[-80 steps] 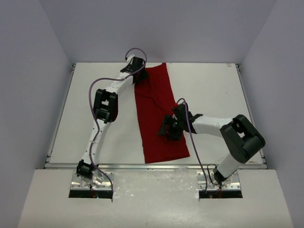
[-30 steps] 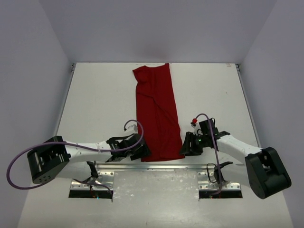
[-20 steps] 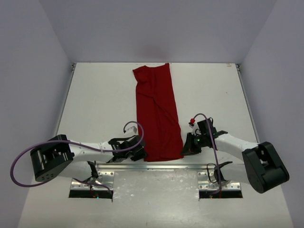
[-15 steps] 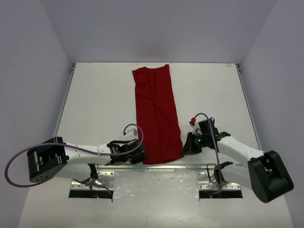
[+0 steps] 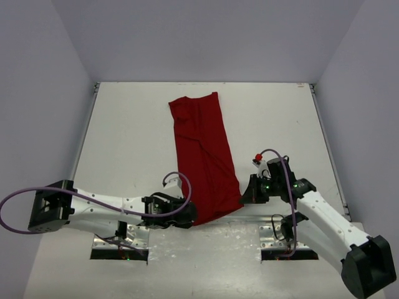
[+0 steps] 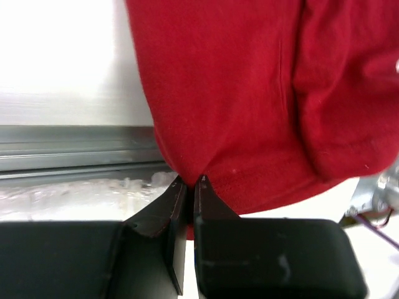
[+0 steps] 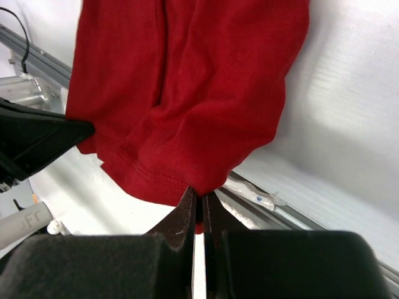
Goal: Fold and stack the t-shirts
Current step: Fold the tshirt
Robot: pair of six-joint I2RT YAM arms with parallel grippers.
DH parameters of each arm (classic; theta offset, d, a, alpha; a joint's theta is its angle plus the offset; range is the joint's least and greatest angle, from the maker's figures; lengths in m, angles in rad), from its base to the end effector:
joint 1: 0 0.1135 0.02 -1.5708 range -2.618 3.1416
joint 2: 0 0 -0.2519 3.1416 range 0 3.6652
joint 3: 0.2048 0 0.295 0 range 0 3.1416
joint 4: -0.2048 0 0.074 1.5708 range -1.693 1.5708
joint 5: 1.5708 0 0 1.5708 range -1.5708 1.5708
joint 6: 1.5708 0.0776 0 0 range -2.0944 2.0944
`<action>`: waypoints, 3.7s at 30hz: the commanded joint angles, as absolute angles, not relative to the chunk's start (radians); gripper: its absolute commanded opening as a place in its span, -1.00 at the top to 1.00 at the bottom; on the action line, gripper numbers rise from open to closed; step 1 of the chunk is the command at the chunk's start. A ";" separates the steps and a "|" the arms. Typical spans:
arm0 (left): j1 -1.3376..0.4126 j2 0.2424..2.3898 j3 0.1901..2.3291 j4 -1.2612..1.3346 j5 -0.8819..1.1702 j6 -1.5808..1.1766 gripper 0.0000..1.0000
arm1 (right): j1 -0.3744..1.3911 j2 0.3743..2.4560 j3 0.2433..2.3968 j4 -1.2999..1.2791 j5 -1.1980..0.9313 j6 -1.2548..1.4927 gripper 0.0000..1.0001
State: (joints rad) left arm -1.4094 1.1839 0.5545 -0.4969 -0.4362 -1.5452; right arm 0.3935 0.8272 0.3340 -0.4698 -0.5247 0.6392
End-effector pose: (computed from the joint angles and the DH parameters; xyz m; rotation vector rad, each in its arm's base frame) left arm 0.0735 -0.2472 0.0949 -0.3086 2.6047 -0.5352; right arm 0.1817 0.1175 0.0991 0.1044 2.6863 1.0403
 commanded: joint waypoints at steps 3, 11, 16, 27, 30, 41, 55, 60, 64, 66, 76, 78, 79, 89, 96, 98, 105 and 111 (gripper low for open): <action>-1.417 1.102 0.663 -0.727 -0.624 -1.631 0.99 | 0.397 0.851 0.454 -0.511 -0.482 0.623 0.97; -1.266 1.020 0.802 -0.763 -0.732 -1.430 0.98 | 0.396 1.051 0.643 -0.457 -0.453 0.603 0.97; -1.060 1.023 0.785 -0.649 -0.670 -1.234 0.99 | 0.394 1.170 0.744 -0.433 -0.439 0.589 0.97; -0.730 1.162 0.839 -0.424 -0.502 -0.956 0.99 | 0.390 1.440 0.997 -0.459 -0.397 0.525 0.96; -0.670 1.219 0.853 -0.365 -0.456 -0.914 0.99 | 0.379 1.520 1.066 -0.475 -0.387 0.508 0.97; -0.555 1.417 0.985 -0.270 -0.388 -0.822 0.99 | 0.339 1.747 1.264 -0.494 -0.402 0.471 0.97; -0.459 1.561 1.012 -0.173 -0.308 -0.793 0.96 | 0.321 1.945 1.445 -0.522 -0.393 0.454 0.97; -0.431 1.626 1.051 -0.141 -0.282 -0.778 0.96 | 0.313 2.006 1.506 -0.543 -0.379 0.448 0.97; -0.416 1.678 1.077 -0.127 -0.276 -0.770 0.94 | 0.308 2.075 1.590 -0.571 -0.382 0.440 0.97; -0.411 1.693 1.092 -0.118 -0.275 -0.767 0.90 | 0.307 2.114 1.623 -0.583 -0.380 0.437 0.97; -0.397 1.801 1.141 -0.144 -0.287 -0.788 -0.23 | 0.302 2.183 1.703 -0.615 -0.339 0.434 0.48; -0.397 1.787 1.147 -0.162 -0.307 -0.798 -1.00 | 0.298 2.183 1.713 -0.614 -0.322 0.445 0.26; -0.397 1.778 1.146 -0.160 -0.313 -0.798 -1.00 | 0.296 2.181 1.721 -0.617 -0.324 0.446 0.19; -0.511 1.598 1.088 -0.225 -0.523 -0.764 -0.69 | 0.349 2.028 1.653 -0.529 -0.232 0.426 0.01; -0.601 1.634 1.072 -0.440 -0.569 -1.029 -0.29 | 0.489 1.921 1.379 -0.368 -0.096 0.512 0.11; -0.600 1.605 1.040 -0.408 -0.565 -1.031 -0.25 | 0.552 1.960 1.420 -0.368 -0.051 0.511 0.13; -0.595 1.738 1.192 -0.428 -0.514 -0.949 0.17 | 0.549 2.150 1.653 -0.504 -0.009 0.512 0.22; -0.589 1.787 1.215 -0.397 -0.466 -0.914 0.29 | 0.509 2.241 1.801 -0.541 -0.037 0.515 0.22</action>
State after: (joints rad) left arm -0.5961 1.7790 1.1950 -0.4091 -0.4885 -0.9421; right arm 0.5327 2.2372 1.7237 -0.5194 -0.0513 0.5018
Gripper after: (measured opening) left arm 0.360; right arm 0.393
